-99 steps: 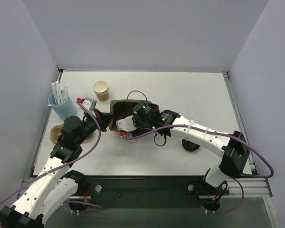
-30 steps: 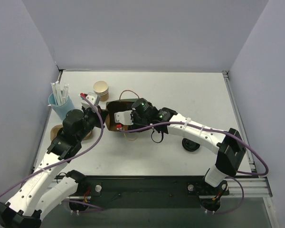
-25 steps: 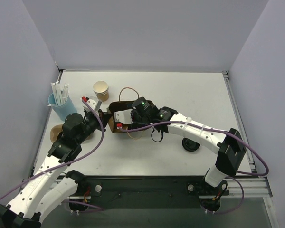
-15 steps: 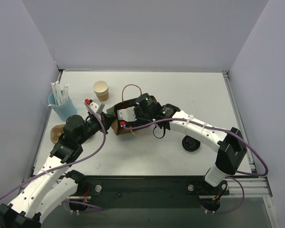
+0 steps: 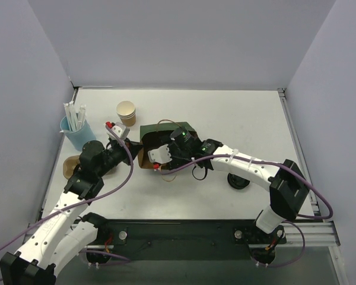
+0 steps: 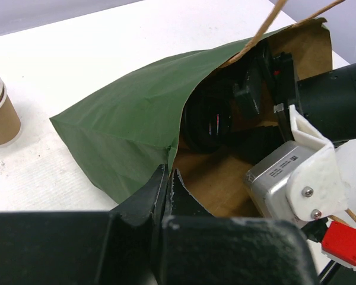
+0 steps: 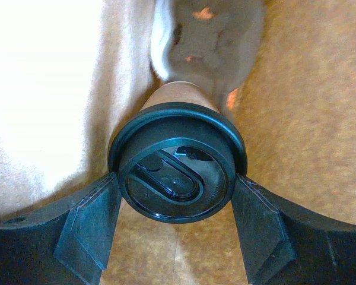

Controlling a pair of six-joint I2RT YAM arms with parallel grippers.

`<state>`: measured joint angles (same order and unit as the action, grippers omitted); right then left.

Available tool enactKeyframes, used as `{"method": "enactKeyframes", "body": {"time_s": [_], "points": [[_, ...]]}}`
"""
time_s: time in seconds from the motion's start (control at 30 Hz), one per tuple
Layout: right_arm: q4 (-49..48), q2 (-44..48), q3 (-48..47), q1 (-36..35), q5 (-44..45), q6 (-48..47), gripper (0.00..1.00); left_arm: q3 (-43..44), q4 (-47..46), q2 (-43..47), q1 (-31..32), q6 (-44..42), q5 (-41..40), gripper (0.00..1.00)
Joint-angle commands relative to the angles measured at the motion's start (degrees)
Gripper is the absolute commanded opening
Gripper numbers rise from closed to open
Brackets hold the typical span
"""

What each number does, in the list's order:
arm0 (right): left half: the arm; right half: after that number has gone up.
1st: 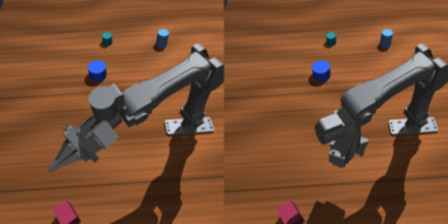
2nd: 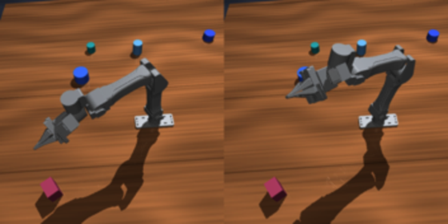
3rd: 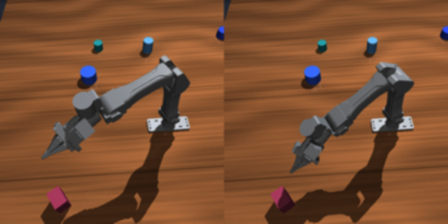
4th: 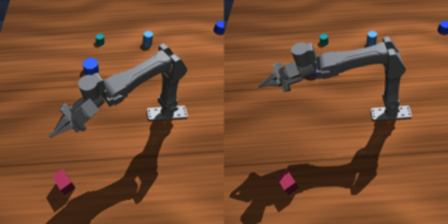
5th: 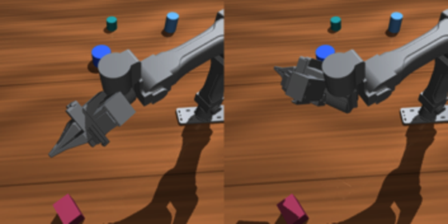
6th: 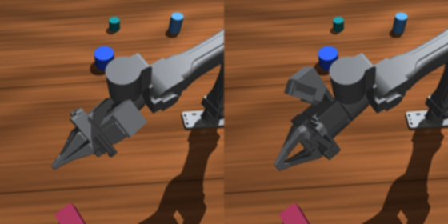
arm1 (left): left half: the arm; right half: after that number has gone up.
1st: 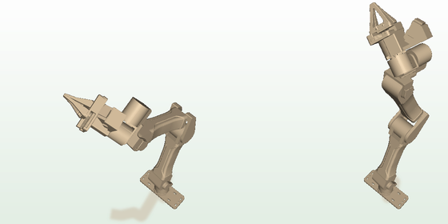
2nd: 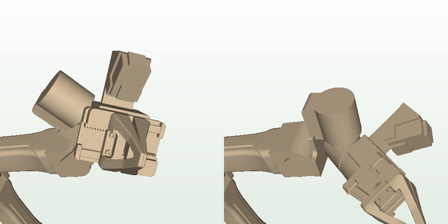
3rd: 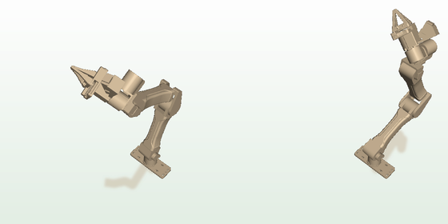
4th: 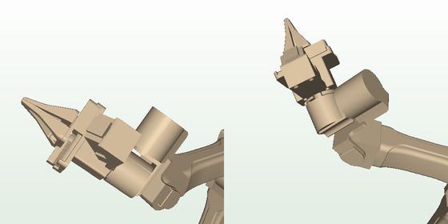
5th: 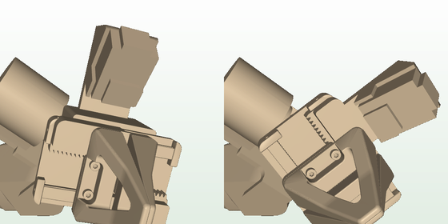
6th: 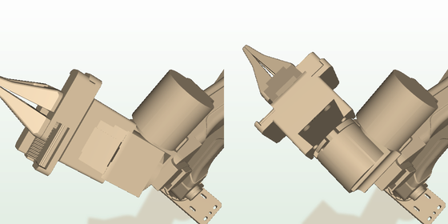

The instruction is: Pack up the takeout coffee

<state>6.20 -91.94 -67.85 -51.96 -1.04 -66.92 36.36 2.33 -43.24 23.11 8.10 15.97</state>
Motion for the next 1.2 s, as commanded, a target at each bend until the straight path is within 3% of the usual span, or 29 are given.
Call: {"method": "enactKeyframes", "body": {"time_s": [0.0, 0.3, 1.17], "points": [[-4.3, 2.6, 0.4, 0.3, -1.2, -1.6, 0.29, 1.1, -4.0, -0.4, -0.5, 0.2, 2.0, 0.00], [-7.8, 2.4, 2.2, 1.2, 4.4, -2.2, 0.27, 2.0, -2.7, -1.0, -0.5, 1.0, 1.7, 0.00], [-7.1, -2.4, -2.3, 3.8, 4.6, -1.2, 0.27, 0.9, -6.5, -1.3, 0.9, 6.2, 1.2, 0.00]]}}
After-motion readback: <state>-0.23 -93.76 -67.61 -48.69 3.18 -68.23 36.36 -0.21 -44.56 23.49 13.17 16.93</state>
